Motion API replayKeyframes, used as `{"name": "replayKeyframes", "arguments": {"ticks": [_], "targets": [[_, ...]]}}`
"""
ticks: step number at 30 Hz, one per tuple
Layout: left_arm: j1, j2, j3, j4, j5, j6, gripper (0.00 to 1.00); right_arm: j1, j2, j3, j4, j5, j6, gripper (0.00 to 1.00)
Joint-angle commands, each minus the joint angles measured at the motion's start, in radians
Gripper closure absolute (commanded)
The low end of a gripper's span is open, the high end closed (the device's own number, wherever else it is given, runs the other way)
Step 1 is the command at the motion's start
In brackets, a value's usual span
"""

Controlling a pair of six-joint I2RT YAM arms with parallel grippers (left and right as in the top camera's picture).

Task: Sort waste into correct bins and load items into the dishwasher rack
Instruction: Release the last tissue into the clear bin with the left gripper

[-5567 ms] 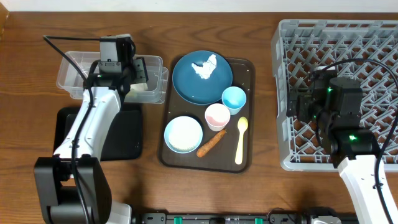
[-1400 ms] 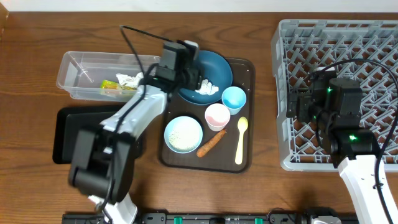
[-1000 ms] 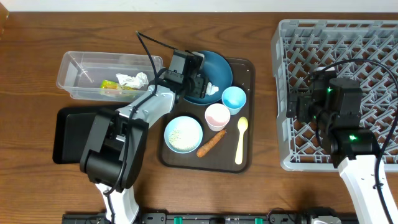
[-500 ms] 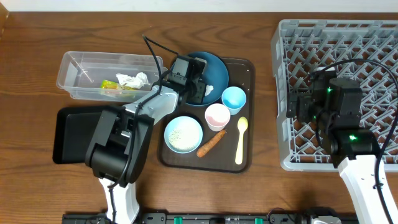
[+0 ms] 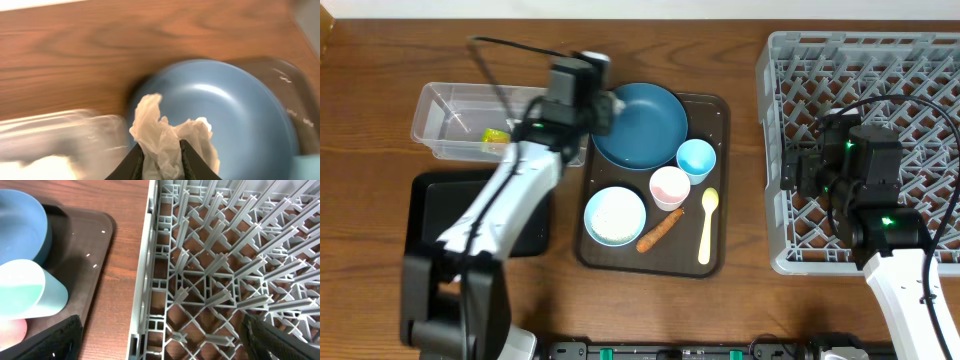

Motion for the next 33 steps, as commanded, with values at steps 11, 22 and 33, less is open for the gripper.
{"name": "replayKeyframes", "arguments": {"ticks": [11, 22, 33], "targets": [[0.246, -0.013, -0.005, -0.118, -0.079, -0.04, 0.67, 0.006, -0.002, 0.018, 0.0, 0.003, 0.014, 0.01], [0.246, -0.023, -0.005, -0.132, -0.074, -0.04, 0.27, 0.006, -0.002, 0.018, 0.0, 0.003, 0.014, 0.01], [0.169, -0.156, -0.005, -0.18, 0.263, -0.04, 0.25, 0.006, -0.002, 0.018, 0.001, 0.003, 0.014, 0.01]]}}
